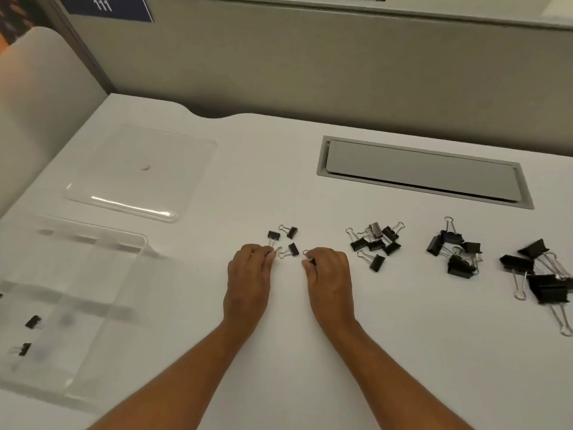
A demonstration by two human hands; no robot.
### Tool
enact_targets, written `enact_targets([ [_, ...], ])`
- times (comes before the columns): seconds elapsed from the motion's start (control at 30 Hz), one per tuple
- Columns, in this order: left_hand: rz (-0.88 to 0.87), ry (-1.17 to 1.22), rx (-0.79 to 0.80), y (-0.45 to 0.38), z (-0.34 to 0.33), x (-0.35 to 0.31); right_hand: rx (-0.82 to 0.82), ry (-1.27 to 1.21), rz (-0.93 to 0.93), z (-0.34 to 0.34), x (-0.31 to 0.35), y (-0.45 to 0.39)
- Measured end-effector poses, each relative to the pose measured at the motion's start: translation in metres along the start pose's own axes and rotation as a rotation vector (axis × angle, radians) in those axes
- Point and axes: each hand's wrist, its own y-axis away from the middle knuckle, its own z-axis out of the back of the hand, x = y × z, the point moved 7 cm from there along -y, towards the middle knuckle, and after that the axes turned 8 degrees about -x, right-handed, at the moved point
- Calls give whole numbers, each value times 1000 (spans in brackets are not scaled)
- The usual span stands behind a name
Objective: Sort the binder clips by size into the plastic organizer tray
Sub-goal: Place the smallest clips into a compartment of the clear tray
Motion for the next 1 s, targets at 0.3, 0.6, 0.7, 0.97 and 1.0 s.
enact_targets([
  [0.3, 168, 126, 5, 0, 2, 9, -50, -1315, -1383, 2, -7, -3],
  [0.6, 371, 400, -3, -5, 22, 10, 381, -171, -307, -4, 16, -27],
  [0.7, 493, 527, 23, 4, 40, 9, 498, -2, -151, -18, 10, -25],
  [0.97, 658, 672, 272, 121, 124, 24, 521, 95, -36, -19, 16, -23],
  [1.0, 676, 669, 268, 130, 139, 31, 537, 113, -11, -20, 18, -23],
])
